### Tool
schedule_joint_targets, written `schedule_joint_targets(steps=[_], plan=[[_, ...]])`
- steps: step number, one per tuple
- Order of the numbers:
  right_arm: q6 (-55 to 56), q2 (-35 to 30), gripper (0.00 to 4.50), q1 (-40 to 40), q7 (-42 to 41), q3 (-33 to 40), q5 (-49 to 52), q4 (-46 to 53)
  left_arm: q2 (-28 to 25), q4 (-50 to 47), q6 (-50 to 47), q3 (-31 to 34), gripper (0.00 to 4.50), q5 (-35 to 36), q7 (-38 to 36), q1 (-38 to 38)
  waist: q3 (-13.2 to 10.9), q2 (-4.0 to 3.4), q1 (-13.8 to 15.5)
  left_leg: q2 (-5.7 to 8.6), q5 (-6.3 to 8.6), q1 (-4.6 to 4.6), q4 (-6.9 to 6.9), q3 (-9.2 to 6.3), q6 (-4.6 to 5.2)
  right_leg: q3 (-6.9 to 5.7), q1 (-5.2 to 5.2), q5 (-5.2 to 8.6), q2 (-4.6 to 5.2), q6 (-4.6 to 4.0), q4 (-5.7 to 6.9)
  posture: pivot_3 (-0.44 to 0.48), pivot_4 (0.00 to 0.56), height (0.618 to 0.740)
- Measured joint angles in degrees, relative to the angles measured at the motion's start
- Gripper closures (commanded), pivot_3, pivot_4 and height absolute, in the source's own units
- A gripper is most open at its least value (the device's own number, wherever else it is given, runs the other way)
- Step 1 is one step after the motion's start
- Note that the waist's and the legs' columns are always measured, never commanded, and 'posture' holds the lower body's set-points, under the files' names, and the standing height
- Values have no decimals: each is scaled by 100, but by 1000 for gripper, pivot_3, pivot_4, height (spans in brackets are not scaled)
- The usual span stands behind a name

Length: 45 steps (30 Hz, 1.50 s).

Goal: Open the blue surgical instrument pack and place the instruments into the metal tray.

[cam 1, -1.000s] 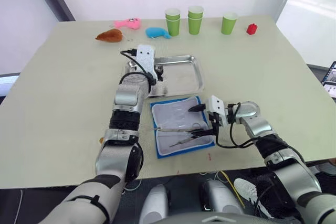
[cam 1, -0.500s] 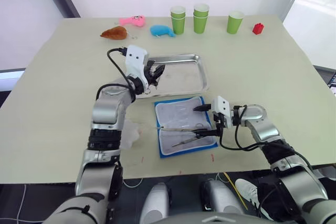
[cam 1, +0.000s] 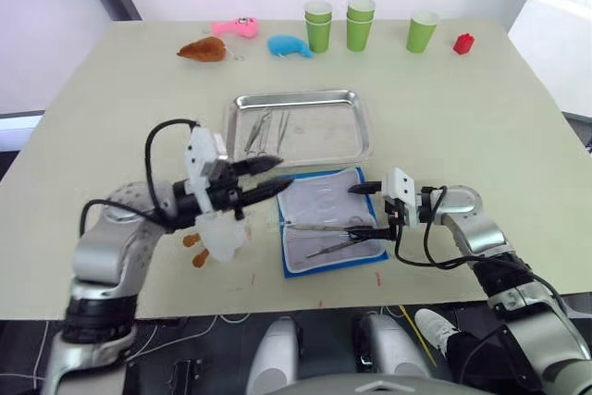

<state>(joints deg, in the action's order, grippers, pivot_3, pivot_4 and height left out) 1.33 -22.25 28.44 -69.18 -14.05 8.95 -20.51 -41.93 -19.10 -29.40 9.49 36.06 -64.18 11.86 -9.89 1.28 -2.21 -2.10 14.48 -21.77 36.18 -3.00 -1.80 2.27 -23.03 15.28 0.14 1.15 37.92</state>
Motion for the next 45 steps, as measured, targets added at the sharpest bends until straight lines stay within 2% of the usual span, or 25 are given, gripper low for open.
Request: schedule_joint_targets(steps=[4, 6, 8, 9, 10, 27, 37, 45], plan=[[-1, -20, 0, -27, -2, -2, 4, 22, -562, -277, -3, 128, 2267, 304, -701, -380, -4, -6, 7, -1, 0, 0, 3, 2, 1, -1, -1, 1, -3, 1, 2, 0, 150, 740], [-4, -29, 0, -34, -4, -2, 5, 23, -633, -302, 23, 124, 1726, 350, -863, -449, -5, -5, 19, 0, 1, -1, 8, 3, 3, -1, -1, 3, -2, 4, 2, 0, 150, 740], [-7, -29, 0, -41, -4, -2, 11, 38, -721, -309, 130, 115, 905, 334, -961, -517, -5, -4, 13, 0, 1, -1, 9, 5, 3, 1, -1, 2, -3, 4, 2, 0, 150, 740], [-7, -33, 0, -42, -6, -2, 14, 43, -796, -322, 172, 114, 347, 322, -1003, -546, -5, -4, 10, -1, 2, -1, 9, 5, 4, 1, -1, 2, -4, 2, 2, 0, 150, 740], [-8, -43, 0, -42, -13, -2, 21, 46, -856, -343, 243, 115, 31, 280, -1060, -570, -6, -5, 11, -1, 3, 0, 9, 5, 6, 1, -1, 1, -4, 1, 2, 0, 150, 740], [21, -263, 0, -184, -33, 252, 261, 336, -469, -219, 1169, -112, 31, -238, -923, -989, -23, -18, 14, -2, 5, -19, 13, 14, 11, 9, -22, -1, -4, -1, 11, 0, 150, 740], [-704, -744, 0, -365, -179, 742, 1182, 1718, -175, 215, 1621, -588, 31, -528, -988, -831, -29, -24, 16, -1, 6, -26, 17, 15, 12, 10, -29, -3, -6, -3, 16, 0, 150, 740], [-1440, -1575, 0, -1174, -335, 1295, 1981, 2963, 237, 751, 1998, -1076, 31, -915, -932, -571, -29, -25, 61, 1, 10, -32, 28, 16, 19, 10, -29, -3, -5, -3, 19, 0, 150, 740]])
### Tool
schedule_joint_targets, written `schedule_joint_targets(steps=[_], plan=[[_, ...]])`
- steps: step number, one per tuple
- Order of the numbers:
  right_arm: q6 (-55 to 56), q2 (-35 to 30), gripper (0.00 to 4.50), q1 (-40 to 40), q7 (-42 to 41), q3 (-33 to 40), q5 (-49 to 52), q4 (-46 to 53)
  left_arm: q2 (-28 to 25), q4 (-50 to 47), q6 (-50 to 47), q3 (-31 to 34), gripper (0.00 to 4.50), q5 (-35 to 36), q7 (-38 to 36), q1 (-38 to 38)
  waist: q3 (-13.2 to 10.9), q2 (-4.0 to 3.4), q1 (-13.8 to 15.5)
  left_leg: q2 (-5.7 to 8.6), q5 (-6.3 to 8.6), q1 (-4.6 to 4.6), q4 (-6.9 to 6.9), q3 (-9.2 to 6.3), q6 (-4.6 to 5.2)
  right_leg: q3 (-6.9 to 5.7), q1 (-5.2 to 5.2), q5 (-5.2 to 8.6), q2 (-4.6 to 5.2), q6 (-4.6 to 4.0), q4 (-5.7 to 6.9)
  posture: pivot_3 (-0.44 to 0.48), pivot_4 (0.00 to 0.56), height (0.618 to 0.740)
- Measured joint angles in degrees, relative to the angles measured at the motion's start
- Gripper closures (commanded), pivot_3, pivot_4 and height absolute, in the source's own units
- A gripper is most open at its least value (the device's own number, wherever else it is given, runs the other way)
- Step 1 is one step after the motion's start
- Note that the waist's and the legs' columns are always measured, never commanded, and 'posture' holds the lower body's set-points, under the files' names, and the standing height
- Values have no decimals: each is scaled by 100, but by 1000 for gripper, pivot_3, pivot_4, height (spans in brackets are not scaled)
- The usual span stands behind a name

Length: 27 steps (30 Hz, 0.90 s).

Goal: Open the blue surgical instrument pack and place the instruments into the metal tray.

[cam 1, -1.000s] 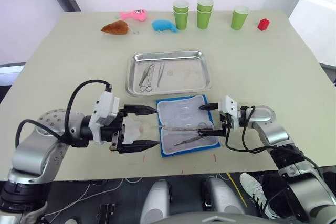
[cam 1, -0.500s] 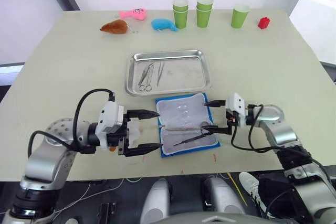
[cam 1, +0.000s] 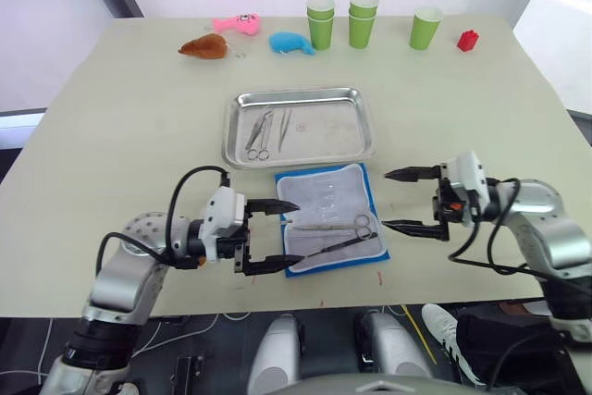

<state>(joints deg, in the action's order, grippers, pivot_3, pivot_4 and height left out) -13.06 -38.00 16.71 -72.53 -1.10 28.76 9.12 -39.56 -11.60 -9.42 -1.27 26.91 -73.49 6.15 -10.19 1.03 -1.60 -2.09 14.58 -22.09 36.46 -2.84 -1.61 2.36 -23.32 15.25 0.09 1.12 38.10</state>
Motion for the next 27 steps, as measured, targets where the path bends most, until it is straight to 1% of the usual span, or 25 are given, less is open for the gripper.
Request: schedule_joint_targets(steps=[6, 13, 22, 27], plan=[[-412, -413, 0, -605, 68, 467, 509, 749, 238, 499, 270, -302, 31, -279, -5, 224, 0, 3, -7, -1, 0, 6, 14, 1, 1, 2, 0, 0, -5, 0, 21, 0, 150, 740], [-700, -560, 0, -965, 256, 910, 1020, 1330, 411, 1107, 710, -404, 31, -544, -19, 287, -1, 4, -31, 0, 0, 9, 54, 4, 1, 7, 0, 4, -6, 6, 64, 0, 150, 740], [-973, -899, 0, -1316, 327, 1446, 1457, 1707, 521, 1865, 1267, -566, 31, -889, -103, 619, 0, 4, -29, -1, 0, 9, 78, 5, 1, 8, 2, 7, -10, 21, 79, 0, 150, 740], [-1110, -925, 0, -1317, 412, 1505, 1615, 1866, 524, 2308, 1562, -656, 31, -1017, -311, 894, 1, 3, -28, -2, 0, 10, 79, 5, 2, 9, 2, 6, -11, 19, 83, 0, 150, 740]])
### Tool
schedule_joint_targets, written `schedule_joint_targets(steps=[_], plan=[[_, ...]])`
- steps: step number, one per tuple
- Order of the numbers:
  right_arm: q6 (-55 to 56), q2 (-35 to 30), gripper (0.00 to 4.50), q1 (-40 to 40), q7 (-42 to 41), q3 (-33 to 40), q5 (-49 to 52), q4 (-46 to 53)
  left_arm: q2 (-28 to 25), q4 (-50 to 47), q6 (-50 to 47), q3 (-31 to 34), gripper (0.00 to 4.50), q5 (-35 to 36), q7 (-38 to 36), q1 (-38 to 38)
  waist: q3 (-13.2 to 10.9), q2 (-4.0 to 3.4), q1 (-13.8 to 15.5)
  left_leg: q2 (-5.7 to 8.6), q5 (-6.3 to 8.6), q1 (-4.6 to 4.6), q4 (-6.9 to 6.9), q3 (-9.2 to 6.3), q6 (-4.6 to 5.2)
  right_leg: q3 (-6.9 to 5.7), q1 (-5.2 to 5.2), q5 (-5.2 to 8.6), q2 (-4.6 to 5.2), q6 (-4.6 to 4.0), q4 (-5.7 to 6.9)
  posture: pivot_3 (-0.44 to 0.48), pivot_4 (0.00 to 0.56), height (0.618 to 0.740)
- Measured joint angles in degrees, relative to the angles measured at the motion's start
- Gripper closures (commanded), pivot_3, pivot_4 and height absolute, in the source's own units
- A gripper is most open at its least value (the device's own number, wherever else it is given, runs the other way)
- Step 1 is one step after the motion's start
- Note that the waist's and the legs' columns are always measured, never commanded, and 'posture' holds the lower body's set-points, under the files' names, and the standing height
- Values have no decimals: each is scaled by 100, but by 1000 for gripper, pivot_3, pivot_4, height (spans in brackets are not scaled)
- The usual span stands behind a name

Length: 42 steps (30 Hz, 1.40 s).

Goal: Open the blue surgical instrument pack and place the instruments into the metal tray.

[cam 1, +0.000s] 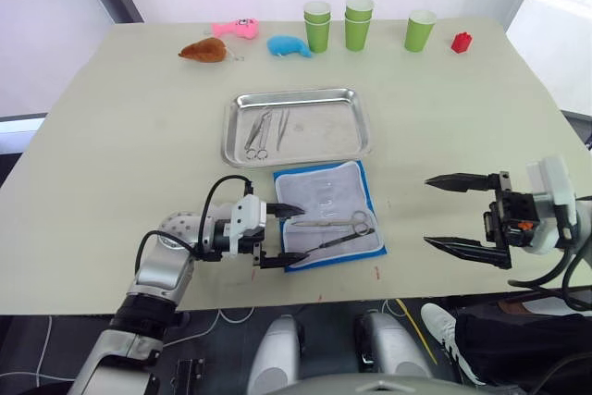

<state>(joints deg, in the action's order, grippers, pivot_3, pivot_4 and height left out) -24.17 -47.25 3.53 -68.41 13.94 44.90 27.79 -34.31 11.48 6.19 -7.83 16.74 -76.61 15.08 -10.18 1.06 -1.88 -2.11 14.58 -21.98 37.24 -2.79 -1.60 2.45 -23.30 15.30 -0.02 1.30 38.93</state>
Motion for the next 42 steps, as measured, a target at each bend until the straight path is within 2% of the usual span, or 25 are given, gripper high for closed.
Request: schedule_joint_targets(steps=[12, 24, 42], plan=[[-201, -231, 0, -66, 76, 257, 373, 204, 119, 510, 338, -184, 31, -154, -158, 170, 29, -43, 5, 1, 1, 20, 0, 1, 1, 1, 24, 3, 1, 4, -4, 0, 150, 740], [-168, -321, 0, -124, 11, 274, 246, 234, 535, 1483, 847, -316, 31, -311, -346, 546, 157, -177, 99, 12, 9, 39, -1, 6, 14, 10, 73, 8, 4, 11, -18, 0, 150, 740], [-381, -792, 0, 202, -496, 216, 180, -293, 536, 1684, 1013, -388, 31, -314, -468, 604, 186, -187, 95, 18, 15, 44, -2, 7, 25, 20, 74, 10, 3, 11, -20, 0, 150, 740]])
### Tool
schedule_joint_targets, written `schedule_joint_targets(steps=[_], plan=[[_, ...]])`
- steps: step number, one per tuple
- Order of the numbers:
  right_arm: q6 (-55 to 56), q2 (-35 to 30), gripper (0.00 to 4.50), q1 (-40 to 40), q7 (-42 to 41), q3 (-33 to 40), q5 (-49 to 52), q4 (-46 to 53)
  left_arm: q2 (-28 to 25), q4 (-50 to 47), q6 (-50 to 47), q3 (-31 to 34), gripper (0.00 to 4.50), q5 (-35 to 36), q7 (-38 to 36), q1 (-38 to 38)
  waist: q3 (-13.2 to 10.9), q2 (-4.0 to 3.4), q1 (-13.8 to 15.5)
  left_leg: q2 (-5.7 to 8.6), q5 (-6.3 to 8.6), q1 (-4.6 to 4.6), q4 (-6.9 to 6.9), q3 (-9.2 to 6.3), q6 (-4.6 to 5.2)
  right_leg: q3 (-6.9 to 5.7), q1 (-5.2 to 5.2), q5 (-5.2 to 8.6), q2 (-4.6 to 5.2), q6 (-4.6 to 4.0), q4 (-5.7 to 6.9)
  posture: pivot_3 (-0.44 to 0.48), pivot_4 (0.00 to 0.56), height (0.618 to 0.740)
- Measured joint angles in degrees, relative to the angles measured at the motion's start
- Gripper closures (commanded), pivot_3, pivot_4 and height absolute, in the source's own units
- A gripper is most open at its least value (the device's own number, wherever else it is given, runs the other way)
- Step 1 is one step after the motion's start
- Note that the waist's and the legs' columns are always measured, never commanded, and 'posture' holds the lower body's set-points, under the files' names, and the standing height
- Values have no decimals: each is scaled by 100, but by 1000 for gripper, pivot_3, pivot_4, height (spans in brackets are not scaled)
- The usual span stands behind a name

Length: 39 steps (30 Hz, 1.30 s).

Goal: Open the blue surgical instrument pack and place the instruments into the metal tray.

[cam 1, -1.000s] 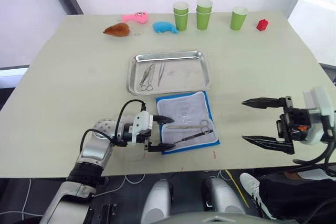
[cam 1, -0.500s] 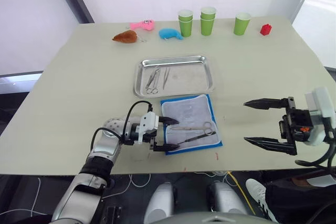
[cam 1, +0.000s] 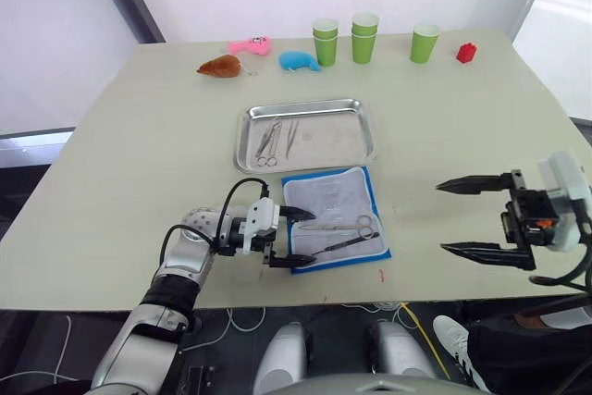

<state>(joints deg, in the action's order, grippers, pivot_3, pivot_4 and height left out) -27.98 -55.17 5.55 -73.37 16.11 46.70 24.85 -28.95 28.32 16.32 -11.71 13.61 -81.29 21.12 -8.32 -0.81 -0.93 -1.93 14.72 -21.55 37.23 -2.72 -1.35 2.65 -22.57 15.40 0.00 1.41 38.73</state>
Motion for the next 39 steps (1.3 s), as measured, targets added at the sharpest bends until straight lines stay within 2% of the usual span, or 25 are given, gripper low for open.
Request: schedule_joint_targets(steps=[7, 14, 21, 31, 39], plan=[[11, 70, 0, 42, 9, -182, -157, -67, 1, 37, 57, -1, 31, 0, -7, 4, 8, 3, -1, -1, 1, 1, -2, 0, 2, 0, 0, 1, -1, 0, -2, 0, 150, 740], [119, 443, 0, 373, 161, -712, -402, -58, -10, 310, 230, -49, 31, 0, -202, 168, 20, 0, -20, -6, 1, 3, -4, 1, 2, 0, 0, 2, -8, 1, -1, 0, 150, 740], [386, 752, 0, 666, 429, -1433, -1137, -157, -9, 340, 276, -19, 31, 2, -220, 129, 28, -3, -40, -8, 1, 44, -14, 26, 2, 23, 2, 2, -10, 2, 0, 0, 150, 740], [1114, 1144, 0, 1631, 731, -2931, -3115, -1286, -47, 341, 282, 9, 31, 13, -235, 89, 36, 3, -109, -11, 1, 77, -40, 59, 3, 49, 6, 3, -12, 3, 1, 0, 150, 740], [995, 1920, 0, 2351, 765, -3549, -3573, -2065, -58, 347, 281, 8, 31, 14, -248, 97, 41, 2, -121, -12, 2, 79, -41, 59, 3, 51, 5, 3, -14, 3, 4, 0, 150, 740]])
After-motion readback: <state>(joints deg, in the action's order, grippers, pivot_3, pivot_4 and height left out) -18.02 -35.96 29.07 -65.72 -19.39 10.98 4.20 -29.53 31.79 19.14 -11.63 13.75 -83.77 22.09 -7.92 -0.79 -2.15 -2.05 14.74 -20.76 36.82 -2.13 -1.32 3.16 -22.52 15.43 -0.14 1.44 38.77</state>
